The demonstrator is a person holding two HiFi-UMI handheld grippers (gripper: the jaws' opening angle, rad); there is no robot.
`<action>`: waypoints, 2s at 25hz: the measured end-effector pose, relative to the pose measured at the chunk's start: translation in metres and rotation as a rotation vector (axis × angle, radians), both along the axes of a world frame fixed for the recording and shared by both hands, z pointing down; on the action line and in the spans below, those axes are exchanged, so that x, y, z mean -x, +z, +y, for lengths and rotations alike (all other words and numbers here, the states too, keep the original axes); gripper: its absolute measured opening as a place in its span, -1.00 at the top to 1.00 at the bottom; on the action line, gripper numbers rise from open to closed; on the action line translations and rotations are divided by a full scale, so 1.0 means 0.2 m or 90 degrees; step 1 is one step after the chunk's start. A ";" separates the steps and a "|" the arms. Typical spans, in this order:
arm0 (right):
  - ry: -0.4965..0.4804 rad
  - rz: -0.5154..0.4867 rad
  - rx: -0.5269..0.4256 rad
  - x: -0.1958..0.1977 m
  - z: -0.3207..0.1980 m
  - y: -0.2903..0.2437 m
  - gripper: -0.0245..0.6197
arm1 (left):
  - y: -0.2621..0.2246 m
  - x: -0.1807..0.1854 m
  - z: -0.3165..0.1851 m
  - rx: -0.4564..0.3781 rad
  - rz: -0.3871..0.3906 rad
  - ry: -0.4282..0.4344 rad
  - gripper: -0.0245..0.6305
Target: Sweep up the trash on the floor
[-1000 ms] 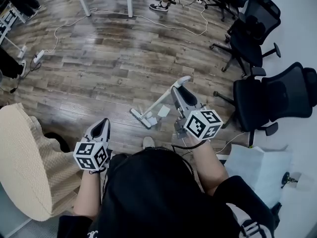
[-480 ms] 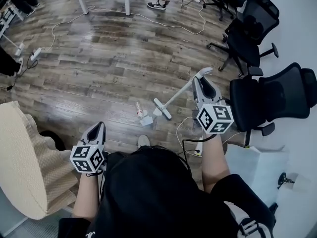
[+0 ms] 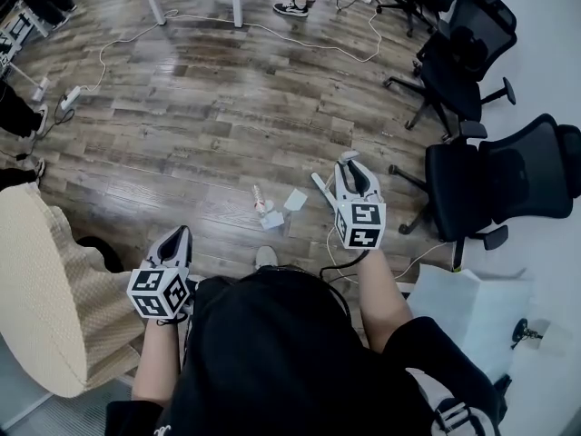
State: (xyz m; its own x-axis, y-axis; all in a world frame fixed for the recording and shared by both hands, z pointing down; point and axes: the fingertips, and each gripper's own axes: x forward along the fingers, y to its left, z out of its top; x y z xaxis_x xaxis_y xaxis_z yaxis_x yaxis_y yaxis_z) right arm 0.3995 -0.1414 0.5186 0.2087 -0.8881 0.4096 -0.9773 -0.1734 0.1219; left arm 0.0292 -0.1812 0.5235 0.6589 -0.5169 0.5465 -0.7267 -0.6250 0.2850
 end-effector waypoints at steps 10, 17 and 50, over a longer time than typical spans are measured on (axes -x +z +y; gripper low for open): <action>-0.012 -0.117 -0.017 0.16 -0.05 -0.02 0.62 | 0.00 -0.06 0.04 0.002 -0.004 0.029 0.94; -0.024 -0.142 -0.019 0.23 -0.05 -0.01 0.62 | 0.02 -0.05 0.07 0.004 -0.002 0.027 0.94; -0.217 -0.084 -0.192 0.68 -0.17 -1.02 0.62 | -0.79 -0.57 -0.18 -0.210 0.057 0.090 0.94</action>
